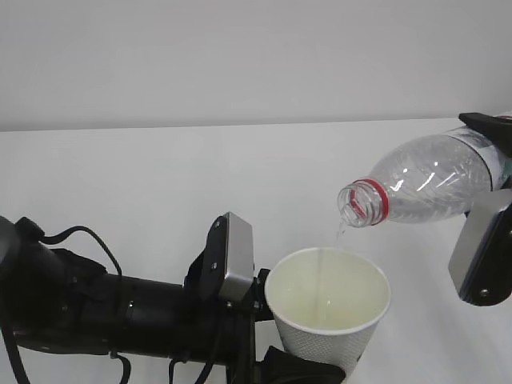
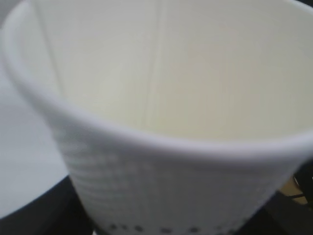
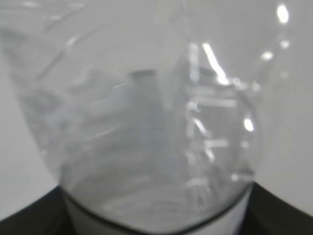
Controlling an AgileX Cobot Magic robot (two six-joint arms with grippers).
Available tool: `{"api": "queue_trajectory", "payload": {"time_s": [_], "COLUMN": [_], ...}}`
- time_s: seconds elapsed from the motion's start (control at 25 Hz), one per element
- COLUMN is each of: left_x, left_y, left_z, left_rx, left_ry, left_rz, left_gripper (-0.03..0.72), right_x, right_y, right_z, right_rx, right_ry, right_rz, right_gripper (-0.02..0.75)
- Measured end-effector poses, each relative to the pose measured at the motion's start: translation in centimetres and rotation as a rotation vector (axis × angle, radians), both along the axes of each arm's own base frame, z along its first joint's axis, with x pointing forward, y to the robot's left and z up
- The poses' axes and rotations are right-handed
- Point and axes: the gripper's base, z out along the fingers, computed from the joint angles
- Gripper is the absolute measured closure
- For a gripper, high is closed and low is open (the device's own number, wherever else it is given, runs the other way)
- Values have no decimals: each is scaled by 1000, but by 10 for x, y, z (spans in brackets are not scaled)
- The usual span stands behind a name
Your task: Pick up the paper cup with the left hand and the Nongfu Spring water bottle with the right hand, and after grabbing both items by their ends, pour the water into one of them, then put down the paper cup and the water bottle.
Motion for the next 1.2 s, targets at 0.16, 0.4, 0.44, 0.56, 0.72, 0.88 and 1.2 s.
{"api": "queue_trajectory", "payload": {"time_s": [0.16, 0.4, 0.44, 0.56, 0.72, 0.88, 1.2], "left_x": [-1, 0, 0, 1, 1, 1, 1], "left_y": [0, -1, -1, -1, -1, -1, -1], "left_z": [2, 2, 2, 2, 2, 2, 2], "left_rx": [-21, -24, -25, -26, -26, -27, -27], "left_ry": [2, 3, 3, 5, 5, 5, 5], "left_rz": [-6, 1, 2, 8, 8, 10, 10], "left_gripper": [178, 178, 178, 178, 178, 178, 178], "right_x": [0, 0, 0, 0, 0, 0, 0], "right_y": [0, 0, 0, 0, 0, 0, 0], "right_z": [0, 0, 0, 0, 0, 0, 0], "right_rx": [-2, 0, 1, 1, 1, 0, -2], "right_ry": [0, 0, 1, 1, 0, 0, -1], "right_rz": [0, -1, -3, -3, -3, -3, -3], "right_gripper": [274, 274, 274, 274, 274, 274, 274]}}
